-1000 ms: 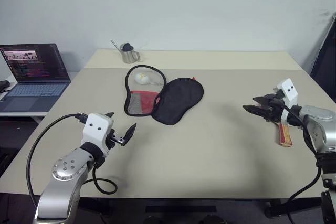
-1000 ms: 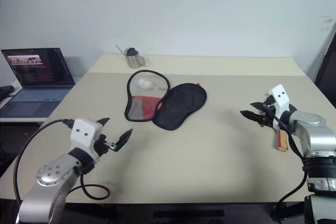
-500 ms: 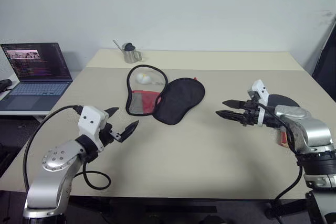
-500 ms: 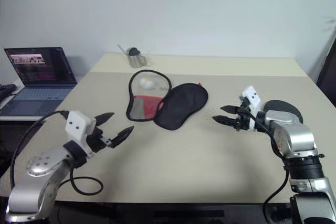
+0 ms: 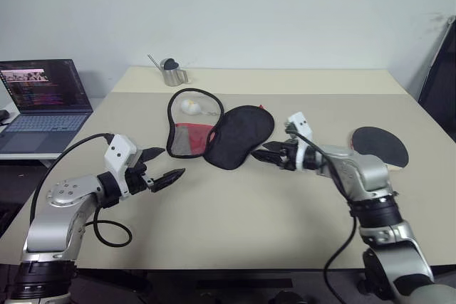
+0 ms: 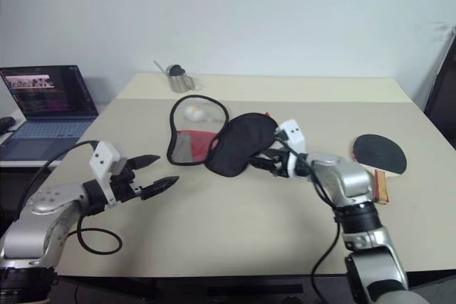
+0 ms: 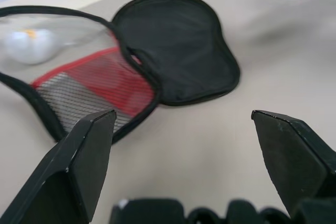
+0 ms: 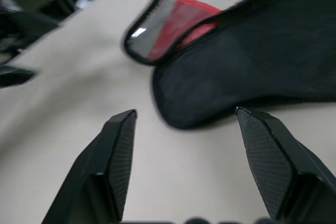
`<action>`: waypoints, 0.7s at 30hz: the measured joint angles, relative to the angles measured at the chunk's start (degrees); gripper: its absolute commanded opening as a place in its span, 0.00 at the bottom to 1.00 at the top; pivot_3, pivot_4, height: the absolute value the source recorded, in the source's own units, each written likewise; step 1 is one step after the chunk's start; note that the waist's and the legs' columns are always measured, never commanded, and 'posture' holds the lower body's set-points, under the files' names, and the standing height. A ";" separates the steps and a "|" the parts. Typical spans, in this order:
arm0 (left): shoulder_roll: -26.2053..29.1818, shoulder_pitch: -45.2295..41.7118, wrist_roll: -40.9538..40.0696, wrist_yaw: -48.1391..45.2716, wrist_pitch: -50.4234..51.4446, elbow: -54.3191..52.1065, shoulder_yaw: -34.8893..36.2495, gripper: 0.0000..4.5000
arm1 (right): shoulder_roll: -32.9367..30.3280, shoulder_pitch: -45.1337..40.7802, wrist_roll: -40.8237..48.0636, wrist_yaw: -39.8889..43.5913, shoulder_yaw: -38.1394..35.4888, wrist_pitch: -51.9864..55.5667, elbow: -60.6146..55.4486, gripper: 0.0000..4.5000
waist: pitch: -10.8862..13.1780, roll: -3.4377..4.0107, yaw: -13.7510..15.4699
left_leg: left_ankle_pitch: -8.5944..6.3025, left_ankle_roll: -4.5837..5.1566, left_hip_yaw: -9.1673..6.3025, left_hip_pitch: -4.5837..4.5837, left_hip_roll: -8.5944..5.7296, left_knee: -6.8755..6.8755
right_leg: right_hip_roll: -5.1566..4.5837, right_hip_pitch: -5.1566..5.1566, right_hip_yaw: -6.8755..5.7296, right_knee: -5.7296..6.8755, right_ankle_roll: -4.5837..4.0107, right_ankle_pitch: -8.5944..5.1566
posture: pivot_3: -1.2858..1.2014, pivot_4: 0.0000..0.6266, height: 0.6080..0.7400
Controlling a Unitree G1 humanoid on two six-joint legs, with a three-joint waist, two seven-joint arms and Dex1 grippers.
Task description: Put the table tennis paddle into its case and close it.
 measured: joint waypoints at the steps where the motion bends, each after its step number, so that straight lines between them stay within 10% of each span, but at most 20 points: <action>1: 0.40 -0.14 0.00 -0.22 -0.30 0.38 0.06 1.00 | 1.57 -0.76 -1.25 -1.78 0.42 -0.80 2.53 0.72 | 0.00 0.00 -0.03 | 0.00 0.00 0.00 0.00 0.00 -0.01 | 0.00 -0.01 0.01 0.01 0.00 0.00 | 0.52 0.24 1.00; 21: 1.10 -1.35 0.13 -0.18 -1.86 1.07 -0.10 1.00 | 13.59 -10.74 -11.37 -13.75 0.79 -14.45 29.93 0.72 | 0.00 0.01 -0.76 | -0.01 -0.02 -0.08 -0.07 -0.01 -0.03 | -0.05 -0.12 0.01 0.07 -0.01 0.00 | 0.52 0.24 1.00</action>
